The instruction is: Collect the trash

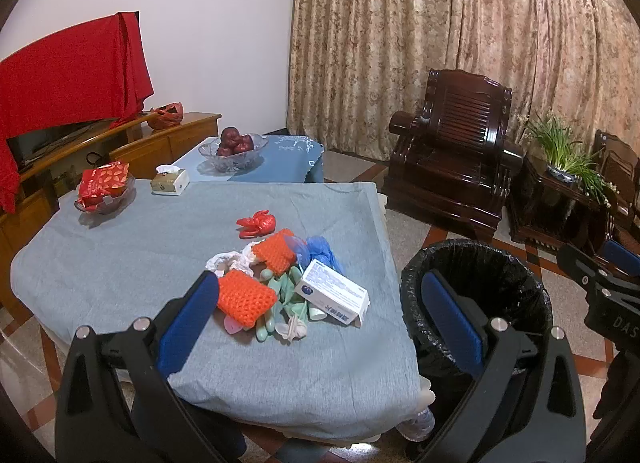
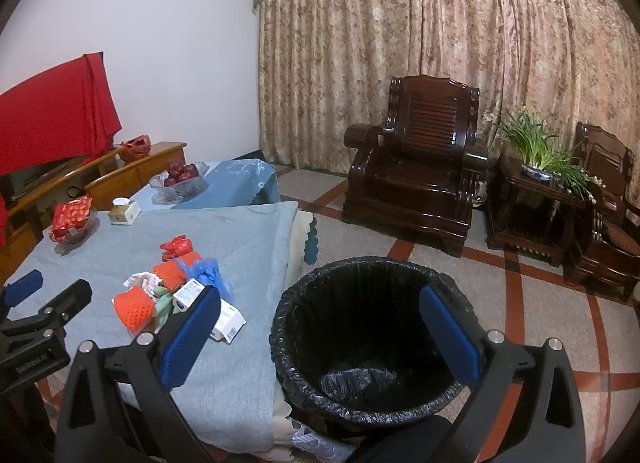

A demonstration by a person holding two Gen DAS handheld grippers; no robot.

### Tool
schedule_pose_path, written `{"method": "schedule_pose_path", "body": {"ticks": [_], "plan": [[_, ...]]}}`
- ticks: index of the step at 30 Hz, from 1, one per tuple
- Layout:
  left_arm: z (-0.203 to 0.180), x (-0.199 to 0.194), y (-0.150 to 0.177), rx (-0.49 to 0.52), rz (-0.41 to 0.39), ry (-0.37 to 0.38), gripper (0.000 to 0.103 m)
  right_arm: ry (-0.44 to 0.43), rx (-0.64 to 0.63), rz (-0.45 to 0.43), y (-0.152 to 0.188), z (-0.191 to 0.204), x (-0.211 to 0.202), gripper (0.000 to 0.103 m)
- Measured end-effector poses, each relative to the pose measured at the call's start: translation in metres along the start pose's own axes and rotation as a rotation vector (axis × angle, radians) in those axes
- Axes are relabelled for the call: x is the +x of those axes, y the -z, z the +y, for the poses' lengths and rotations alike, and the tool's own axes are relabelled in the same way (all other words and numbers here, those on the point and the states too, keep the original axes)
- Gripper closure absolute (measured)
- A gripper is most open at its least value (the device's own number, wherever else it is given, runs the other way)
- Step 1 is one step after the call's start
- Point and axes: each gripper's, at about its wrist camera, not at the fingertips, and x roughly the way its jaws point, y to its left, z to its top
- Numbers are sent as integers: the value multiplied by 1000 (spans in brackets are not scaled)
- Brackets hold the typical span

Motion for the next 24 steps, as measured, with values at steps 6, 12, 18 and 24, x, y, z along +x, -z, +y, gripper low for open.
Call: {"method": "schedule_pose_path", "body": {"ticks": [6,12,18,24], "plan": [[0,0,0,-1,0,-2,5,-2,0,0,0,0,0,6],[2,1,-1,-1,1,-2,5,-1,0,3,0,0,1,6],[3,3,0,0,1,-3,5,-1,0,3,0,0,1,6],[3,2,0,-1,3,-2,5,-1,1,5,0,0,1,6]]}}
